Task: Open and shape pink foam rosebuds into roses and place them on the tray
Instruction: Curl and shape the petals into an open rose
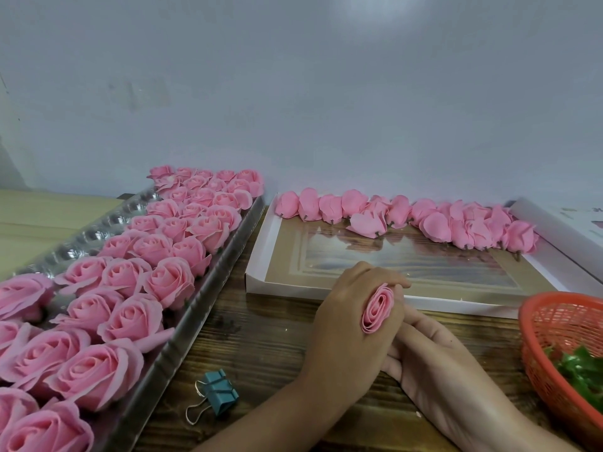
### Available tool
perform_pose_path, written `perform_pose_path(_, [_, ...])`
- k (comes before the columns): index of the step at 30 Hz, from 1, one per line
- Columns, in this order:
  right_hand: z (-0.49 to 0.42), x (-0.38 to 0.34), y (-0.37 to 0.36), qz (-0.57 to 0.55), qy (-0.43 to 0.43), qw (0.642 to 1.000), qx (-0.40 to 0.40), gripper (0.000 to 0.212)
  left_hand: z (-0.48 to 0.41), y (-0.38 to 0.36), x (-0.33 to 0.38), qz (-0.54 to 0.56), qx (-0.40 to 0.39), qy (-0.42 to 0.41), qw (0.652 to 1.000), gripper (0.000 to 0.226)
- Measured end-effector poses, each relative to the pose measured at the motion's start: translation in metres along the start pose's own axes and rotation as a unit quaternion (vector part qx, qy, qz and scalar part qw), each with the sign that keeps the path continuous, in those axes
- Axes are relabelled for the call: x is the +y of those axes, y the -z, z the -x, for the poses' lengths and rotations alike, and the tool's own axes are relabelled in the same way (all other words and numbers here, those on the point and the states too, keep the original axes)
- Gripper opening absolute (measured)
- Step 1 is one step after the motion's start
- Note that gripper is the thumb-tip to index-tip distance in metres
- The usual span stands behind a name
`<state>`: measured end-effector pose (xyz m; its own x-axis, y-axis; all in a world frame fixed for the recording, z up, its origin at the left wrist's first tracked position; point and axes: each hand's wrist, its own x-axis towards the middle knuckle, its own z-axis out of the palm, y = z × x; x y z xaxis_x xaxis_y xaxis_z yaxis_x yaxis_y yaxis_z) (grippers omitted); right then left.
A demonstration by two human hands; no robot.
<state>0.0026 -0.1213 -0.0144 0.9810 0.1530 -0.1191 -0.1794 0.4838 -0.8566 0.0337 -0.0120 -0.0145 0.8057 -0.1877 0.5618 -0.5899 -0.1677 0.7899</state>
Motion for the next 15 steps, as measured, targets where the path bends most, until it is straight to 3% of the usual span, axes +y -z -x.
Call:
perform_pose_path(1, [0.0002,-0.0006,-0.0013,-0.007,0.000,1.000,0.000,0.022,-0.0001,-0.0003,0.0001,-0.002,-0.002,0.004,1.000,0.016])
perform_pose_path(15, [-0.0012,0.0012,0.0001,-0.024,0.006,1.000,0.017,0.023,-0.0005,-0.0014,-0.0019,-0.086,0.024,0.007,0.996,0.029])
